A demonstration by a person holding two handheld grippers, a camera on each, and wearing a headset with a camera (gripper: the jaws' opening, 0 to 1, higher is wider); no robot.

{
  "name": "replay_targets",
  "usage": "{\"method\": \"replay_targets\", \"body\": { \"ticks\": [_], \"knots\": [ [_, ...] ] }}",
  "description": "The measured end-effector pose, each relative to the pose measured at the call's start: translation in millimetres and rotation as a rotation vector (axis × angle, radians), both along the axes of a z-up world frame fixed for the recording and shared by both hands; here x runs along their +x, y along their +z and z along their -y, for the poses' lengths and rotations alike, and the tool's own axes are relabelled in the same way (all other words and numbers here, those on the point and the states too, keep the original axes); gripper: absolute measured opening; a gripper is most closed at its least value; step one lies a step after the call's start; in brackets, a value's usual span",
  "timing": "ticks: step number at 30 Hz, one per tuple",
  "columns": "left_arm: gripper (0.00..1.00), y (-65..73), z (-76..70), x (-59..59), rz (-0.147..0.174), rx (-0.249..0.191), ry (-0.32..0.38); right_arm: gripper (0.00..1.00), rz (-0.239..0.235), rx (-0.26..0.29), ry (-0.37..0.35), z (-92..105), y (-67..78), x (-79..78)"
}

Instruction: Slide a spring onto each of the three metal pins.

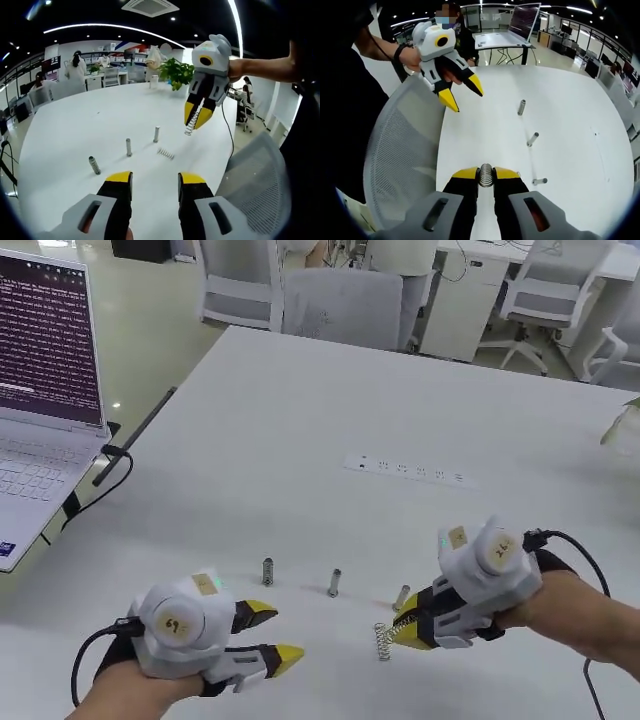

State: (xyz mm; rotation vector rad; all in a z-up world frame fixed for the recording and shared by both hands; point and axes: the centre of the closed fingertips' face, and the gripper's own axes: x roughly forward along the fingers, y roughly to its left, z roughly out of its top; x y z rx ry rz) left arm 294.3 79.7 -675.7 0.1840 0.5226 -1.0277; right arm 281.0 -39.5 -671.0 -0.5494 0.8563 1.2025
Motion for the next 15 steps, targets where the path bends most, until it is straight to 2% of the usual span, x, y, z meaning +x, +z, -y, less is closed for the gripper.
{"method": "replay_targets", "body": {
  "ticks": [7,15],
  "knots": [
    [0.34,0.3,-20.5,7.9,0.010,0.017,0.045,0.08,-0.004,-0.018,-0.032,2.7,-4.0,12.4],
    [0.38,1.5,-41.0,15.1,0.013,0.018,0.102,0.08,-0.022,-0.044,-0.069,7.1,-15.4,26.3]
  ]
}}
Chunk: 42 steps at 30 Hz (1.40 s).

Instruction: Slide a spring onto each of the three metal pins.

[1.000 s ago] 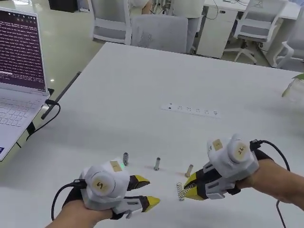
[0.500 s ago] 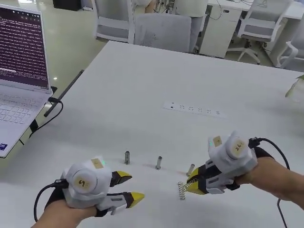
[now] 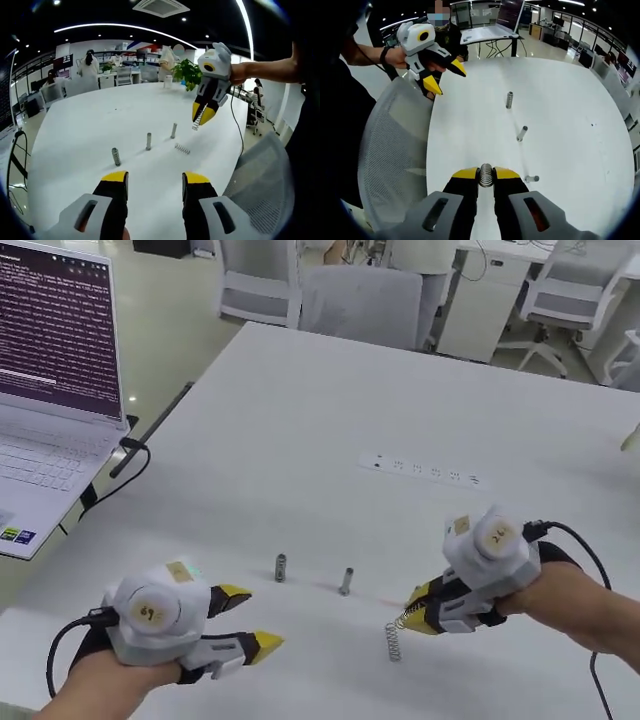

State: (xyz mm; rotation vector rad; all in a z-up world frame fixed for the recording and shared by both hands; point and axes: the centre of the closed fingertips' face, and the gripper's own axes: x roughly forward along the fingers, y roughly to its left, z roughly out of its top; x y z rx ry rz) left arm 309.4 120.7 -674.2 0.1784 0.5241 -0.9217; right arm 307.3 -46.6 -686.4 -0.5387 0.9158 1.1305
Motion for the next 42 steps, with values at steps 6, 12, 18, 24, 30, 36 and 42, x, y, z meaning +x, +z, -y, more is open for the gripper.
{"method": "replay_targets", "body": {
  "ticks": [6,12,18,24,30,36,42],
  "knots": [
    [0.41,-2.3,-16.4,0.7,-0.005,0.005,0.036,0.09,0.001,-0.006,-0.002,-5.1,-2.1,10.0],
    [0.44,-1.4,-27.0,1.3,0.003,0.015,0.050,0.09,0.015,-0.031,-0.031,-4.2,-6.8,25.5],
    [0.47,0.7,-35.7,3.0,0.007,0.015,0.068,0.09,0.013,-0.040,-0.048,-6.9,-11.3,37.7],
    [0.50,1.1,-42.3,4.4,0.002,0.016,0.080,0.09,0.008,-0.044,-0.041,-12.6,-13.8,51.7],
    [0.53,0.5,-45.7,3.9,-0.005,0.015,0.084,0.09,0.007,-0.053,-0.022,-20.5,-15.9,63.7],
    [0.55,-2.1,-47.7,1.2,-0.011,0.020,0.083,0.09,0.008,-0.056,-0.008,-28.2,-16.2,73.2],
    [0.55,-5.9,-49.0,-2.3,-0.020,0.022,0.084,0.09,0.009,-0.065,0.011,-33.2,-17.3,83.9]
  ]
}}
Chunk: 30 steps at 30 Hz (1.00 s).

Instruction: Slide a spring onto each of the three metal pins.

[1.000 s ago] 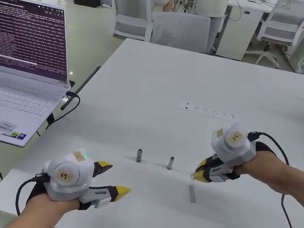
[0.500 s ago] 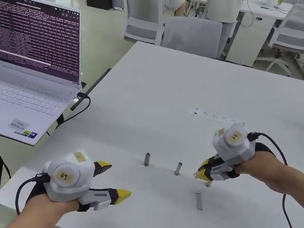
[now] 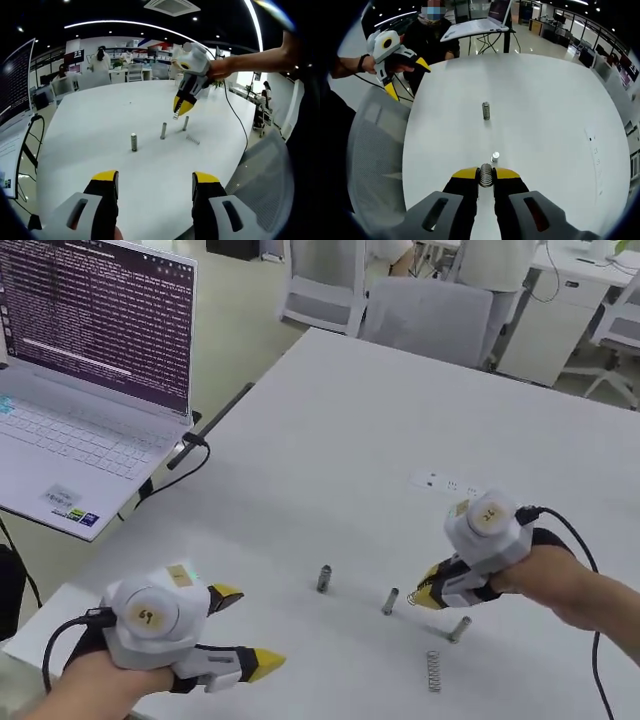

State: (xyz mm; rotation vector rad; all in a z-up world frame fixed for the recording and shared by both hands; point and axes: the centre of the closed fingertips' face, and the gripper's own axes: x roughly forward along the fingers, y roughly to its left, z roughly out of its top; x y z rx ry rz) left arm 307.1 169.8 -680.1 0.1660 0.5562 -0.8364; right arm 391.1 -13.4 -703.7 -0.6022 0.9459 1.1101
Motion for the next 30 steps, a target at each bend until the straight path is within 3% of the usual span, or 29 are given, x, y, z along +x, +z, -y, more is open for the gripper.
{"method": "replay_targets", "body": {
  "ticks": [17,30],
  "knots": [
    [0.55,-3.1,-7.4,-0.5,-0.015,-0.003,0.020,0.09,-0.017,-0.036,0.050,-9.2,-11.0,17.7],
    [0.55,-5.1,-8.7,-1.0,-0.031,-0.008,0.036,0.09,-0.032,-0.055,0.084,-12.6,-19.9,19.3]
  ]
}}
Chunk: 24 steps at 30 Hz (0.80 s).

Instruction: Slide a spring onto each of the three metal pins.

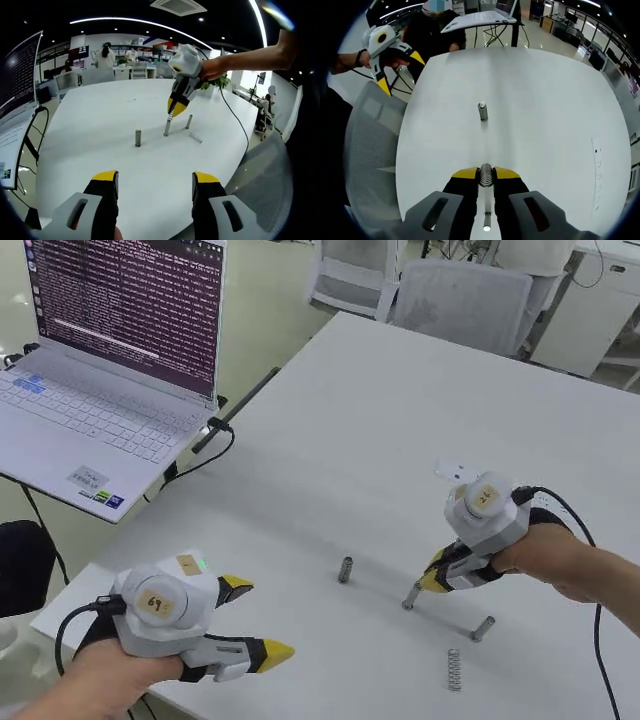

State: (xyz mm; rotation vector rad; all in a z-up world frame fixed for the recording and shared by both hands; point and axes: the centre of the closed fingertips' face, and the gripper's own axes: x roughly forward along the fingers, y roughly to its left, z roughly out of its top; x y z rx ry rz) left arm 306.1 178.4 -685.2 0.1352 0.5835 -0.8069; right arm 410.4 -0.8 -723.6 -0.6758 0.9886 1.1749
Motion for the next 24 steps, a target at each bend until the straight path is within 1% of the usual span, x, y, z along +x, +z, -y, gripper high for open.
{"method": "replay_targets", "body": {
  "ticks": [9,14,22,24],
  "knots": [
    [0.55,-1.6,0.1,0.7,-0.012,-0.003,0.007,0.09,-0.006,-0.017,0.023,0.4,-5.3,-1.0],
    [0.54,-2.6,0.2,0.4,-0.014,-0.003,0.008,0.09,-0.007,-0.026,0.033,-0.7,-8.1,-0.5],
    [0.54,-3.1,-1.2,1.5,-0.017,-0.003,0.010,0.09,-0.007,-0.058,0.059,-1.4,-14.7,1.2],
    [0.54,-2.4,-1.2,1.0,-0.016,-0.002,0.010,0.09,-0.009,-0.055,0.055,-2.5,-14.3,1.7]
  ]
}}
